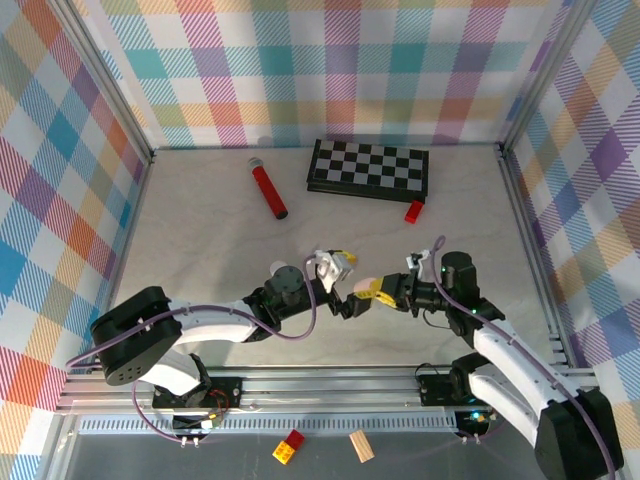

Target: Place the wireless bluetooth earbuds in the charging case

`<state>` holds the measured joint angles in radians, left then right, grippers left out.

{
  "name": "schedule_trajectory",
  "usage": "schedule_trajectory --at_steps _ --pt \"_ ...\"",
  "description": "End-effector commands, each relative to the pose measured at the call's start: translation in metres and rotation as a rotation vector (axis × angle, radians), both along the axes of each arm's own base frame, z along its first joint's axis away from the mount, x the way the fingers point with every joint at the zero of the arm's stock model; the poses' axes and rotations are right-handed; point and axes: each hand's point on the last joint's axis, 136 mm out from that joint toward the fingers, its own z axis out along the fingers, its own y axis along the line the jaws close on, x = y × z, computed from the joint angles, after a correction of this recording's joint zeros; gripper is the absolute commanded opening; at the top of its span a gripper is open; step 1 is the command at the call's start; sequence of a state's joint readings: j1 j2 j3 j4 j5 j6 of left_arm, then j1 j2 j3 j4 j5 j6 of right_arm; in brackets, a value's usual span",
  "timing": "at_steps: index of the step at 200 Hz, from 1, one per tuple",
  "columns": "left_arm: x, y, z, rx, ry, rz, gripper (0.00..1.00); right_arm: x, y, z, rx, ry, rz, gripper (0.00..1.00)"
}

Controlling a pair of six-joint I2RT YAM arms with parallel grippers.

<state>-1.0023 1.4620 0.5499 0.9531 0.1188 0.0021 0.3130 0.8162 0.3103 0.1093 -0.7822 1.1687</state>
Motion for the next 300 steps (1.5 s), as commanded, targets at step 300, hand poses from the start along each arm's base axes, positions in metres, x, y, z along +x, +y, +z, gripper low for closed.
schedule_trajectory --at_steps 300 --pt "-0.007 -0.033 0.042 -0.209 -0.201 -0.357 0.64 0.0 -0.019 0.093 0.283 -0.134 -0.067 0.09"
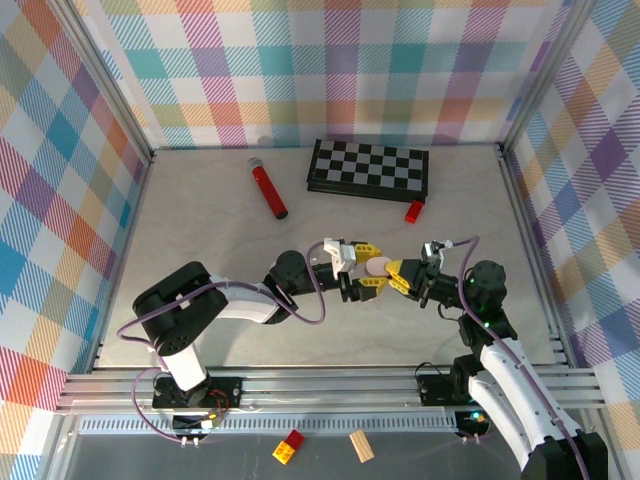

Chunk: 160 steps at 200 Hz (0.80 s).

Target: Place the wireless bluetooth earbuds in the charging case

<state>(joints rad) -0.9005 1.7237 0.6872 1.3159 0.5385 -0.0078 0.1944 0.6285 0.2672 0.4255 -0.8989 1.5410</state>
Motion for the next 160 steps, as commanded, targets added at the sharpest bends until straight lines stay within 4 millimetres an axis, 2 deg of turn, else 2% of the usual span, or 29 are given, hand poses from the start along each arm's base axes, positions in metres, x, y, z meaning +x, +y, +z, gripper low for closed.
schedule_trajectory --at_steps 1,62,85,160 --pt "-0.003 0.002 0.013 -0.038 -0.044 -0.037 0.64 0.0 -0.002 0.013 0.01 -0.042 -0.012 0.09" --pt "-0.001 0.005 0.009 -0.031 -0.034 -0.021 0.63 0.002 -0.005 0.009 -0.005 -0.039 -0.038 0.07" --pt "-0.001 0.006 0.008 -0.028 -0.039 -0.026 0.54 0.002 -0.005 0.007 -0.005 -0.03 -0.039 0.06" --pt "-0.006 0.005 0.001 -0.009 -0.058 -0.061 0.55 0.003 -0.007 0.006 0.003 -0.01 -0.057 0.06"
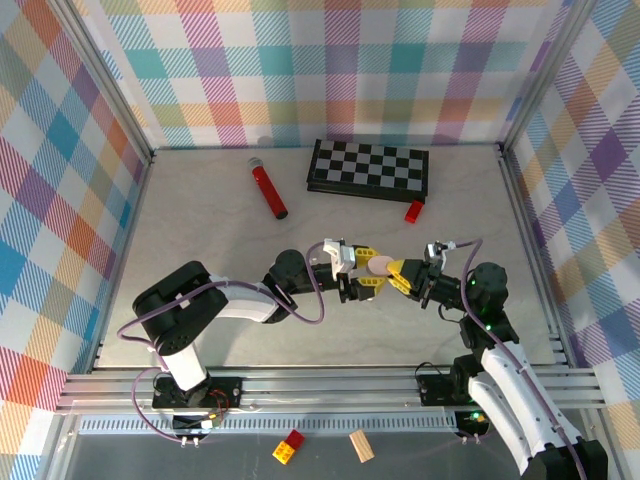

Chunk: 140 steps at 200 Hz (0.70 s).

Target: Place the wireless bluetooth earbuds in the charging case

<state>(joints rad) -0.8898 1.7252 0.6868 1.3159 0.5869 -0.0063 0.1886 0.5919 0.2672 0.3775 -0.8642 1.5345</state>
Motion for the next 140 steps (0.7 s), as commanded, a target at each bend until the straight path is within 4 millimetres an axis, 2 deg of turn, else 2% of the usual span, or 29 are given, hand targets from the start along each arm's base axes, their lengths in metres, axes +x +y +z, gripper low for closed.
schedule_trajectory --at_steps 1,47,110,140 --pt "-0.0027 0.0036 0.0026 -0.017 -0.051 -0.026 0.55 0.0016 -0.0026 0.0066 0.007 -0.016 -0.017 0.06" --pt "-0.0049 0.0047 -0.0027 -0.004 -0.059 -0.044 0.53 0.0015 -0.0024 0.0003 0.006 0.017 -0.013 0.06" --pt "-0.008 0.0037 -0.0056 0.005 -0.086 -0.063 0.53 0.0004 -0.0021 0.002 0.01 0.029 -0.007 0.05" --pt "-0.0082 0.0029 -0.0051 0.005 -0.093 -0.069 0.49 0.0 -0.002 0.0014 0.009 0.035 -0.005 0.04"
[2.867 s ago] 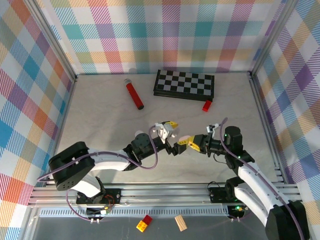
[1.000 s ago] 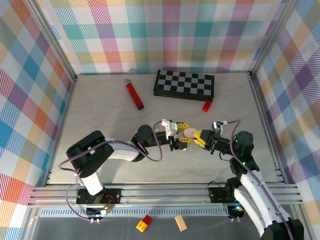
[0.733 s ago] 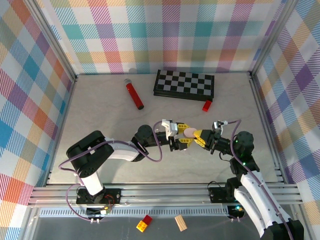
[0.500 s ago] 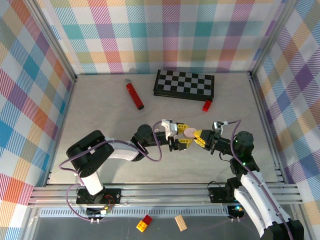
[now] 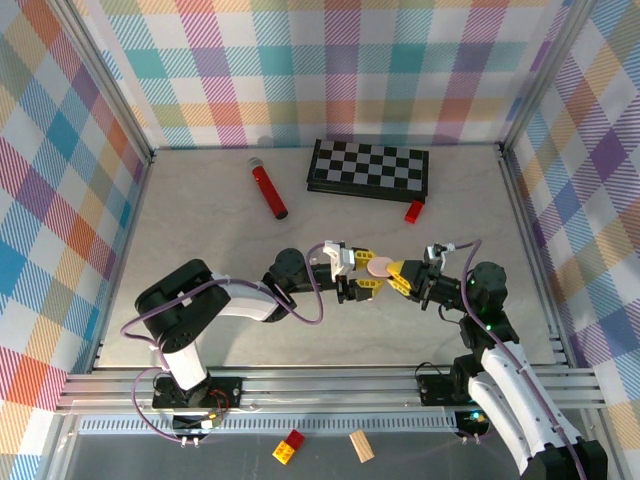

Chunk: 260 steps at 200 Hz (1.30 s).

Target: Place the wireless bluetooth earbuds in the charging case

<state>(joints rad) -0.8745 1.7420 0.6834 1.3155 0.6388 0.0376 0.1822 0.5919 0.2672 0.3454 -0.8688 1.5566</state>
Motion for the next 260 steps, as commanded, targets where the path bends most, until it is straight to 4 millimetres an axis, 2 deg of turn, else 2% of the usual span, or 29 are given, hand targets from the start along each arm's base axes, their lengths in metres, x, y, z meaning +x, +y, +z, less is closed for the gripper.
schedule_trajectory --at_steps 1,87,112,136,159,189,201,224,244,260 --pt "-0.007 0.001 0.004 -0.02 -0.053 -0.041 0.49 0.0 -0.001 0.007 0.005 -0.018 -0.003 0.04" --pt "-0.005 -0.002 0.01 -0.033 -0.029 -0.058 0.47 -0.001 -0.001 0.006 -0.009 -0.019 0.003 0.04" --pt "-0.006 -0.002 0.012 -0.037 -0.028 -0.063 0.51 -0.002 -0.001 0.006 -0.009 -0.017 0.003 0.04" --pt "-0.007 -0.003 0.011 -0.035 -0.024 -0.07 0.46 -0.002 -0.001 0.006 -0.01 -0.019 0.002 0.04" --pt "-0.007 -0.003 0.01 -0.032 -0.018 -0.073 0.35 -0.002 -0.001 0.008 -0.008 -0.026 0.001 0.04" --pt "-0.007 -0.003 0.01 -0.032 -0.016 -0.074 0.34 -0.002 -0.001 0.009 -0.008 -0.031 -0.002 0.05" --pt "-0.007 -0.003 0.01 -0.033 -0.012 -0.076 0.34 -0.002 -0.002 0.01 -0.011 -0.035 -0.004 0.12" --pt "-0.007 -0.003 0.012 -0.036 -0.003 -0.081 0.34 -0.002 -0.003 0.013 -0.039 -0.063 -0.012 0.43" --pt "-0.006 -0.002 0.015 -0.042 0.008 -0.073 0.34 -0.002 -0.006 0.018 -0.158 -0.12 -0.028 0.63" --pt "-0.004 -0.001 0.016 -0.045 0.024 -0.065 0.34 -0.002 -0.01 0.024 -0.272 -0.181 -0.028 0.71"
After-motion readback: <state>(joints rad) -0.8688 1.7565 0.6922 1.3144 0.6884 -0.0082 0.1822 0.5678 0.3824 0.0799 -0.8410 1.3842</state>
